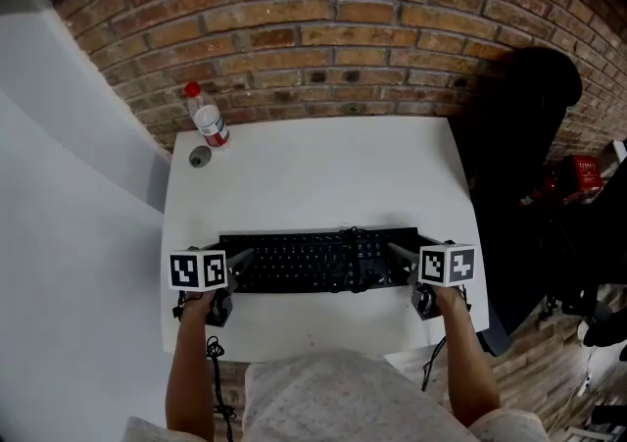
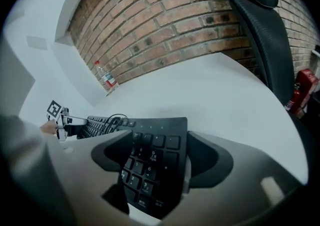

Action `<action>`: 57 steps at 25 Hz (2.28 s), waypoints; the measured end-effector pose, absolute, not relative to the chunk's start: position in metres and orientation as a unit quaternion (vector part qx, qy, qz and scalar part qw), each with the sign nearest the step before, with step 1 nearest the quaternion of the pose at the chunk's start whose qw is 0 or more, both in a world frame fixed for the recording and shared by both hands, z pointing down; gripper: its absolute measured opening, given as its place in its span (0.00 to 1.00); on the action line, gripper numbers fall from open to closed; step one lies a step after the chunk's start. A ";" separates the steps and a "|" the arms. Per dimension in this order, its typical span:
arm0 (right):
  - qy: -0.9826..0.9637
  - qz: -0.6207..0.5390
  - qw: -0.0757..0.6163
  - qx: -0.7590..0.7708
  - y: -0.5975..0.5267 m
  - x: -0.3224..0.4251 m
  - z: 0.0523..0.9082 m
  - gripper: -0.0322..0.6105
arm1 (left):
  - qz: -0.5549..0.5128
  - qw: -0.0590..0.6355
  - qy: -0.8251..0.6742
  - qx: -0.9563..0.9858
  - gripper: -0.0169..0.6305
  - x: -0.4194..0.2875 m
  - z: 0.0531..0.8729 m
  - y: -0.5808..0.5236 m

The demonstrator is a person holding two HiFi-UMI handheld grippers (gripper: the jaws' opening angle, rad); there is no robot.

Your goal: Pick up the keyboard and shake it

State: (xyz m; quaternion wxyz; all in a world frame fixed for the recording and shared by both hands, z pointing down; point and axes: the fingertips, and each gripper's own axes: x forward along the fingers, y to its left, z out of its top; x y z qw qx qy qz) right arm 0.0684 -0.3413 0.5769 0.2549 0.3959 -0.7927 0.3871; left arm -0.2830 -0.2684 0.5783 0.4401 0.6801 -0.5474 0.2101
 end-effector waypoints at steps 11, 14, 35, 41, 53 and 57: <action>-0.786 0.391 0.264 0.401 -0.343 0.071 0.577 0.56 | 0.217 0.446 -0.553 0.669 0.57 -0.284 0.579 -0.268; -0.785 0.390 0.264 0.403 -0.343 0.071 0.578 0.56 | 0.219 0.448 -0.554 0.667 0.57 -0.285 0.579 -0.268; -0.801 0.335 0.260 0.422 -0.343 0.075 0.540 0.54 | 0.200 0.384 -0.574 0.695 0.57 -0.282 0.546 -0.268; -0.809 0.322 0.257 0.420 -0.341 0.072 0.532 0.52 | 0.197 0.370 -0.580 0.699 0.56 -0.285 0.540 -0.266; -0.835 0.264 0.225 0.428 -0.337 0.075 0.513 0.51 | 0.180 0.322 -0.598 0.712 0.56 -0.283 0.522 -0.265; -0.845 0.228 0.208 0.437 -0.338 0.076 0.506 0.51 | 0.170 0.294 -0.608 0.717 0.56 -0.282 0.515 -0.265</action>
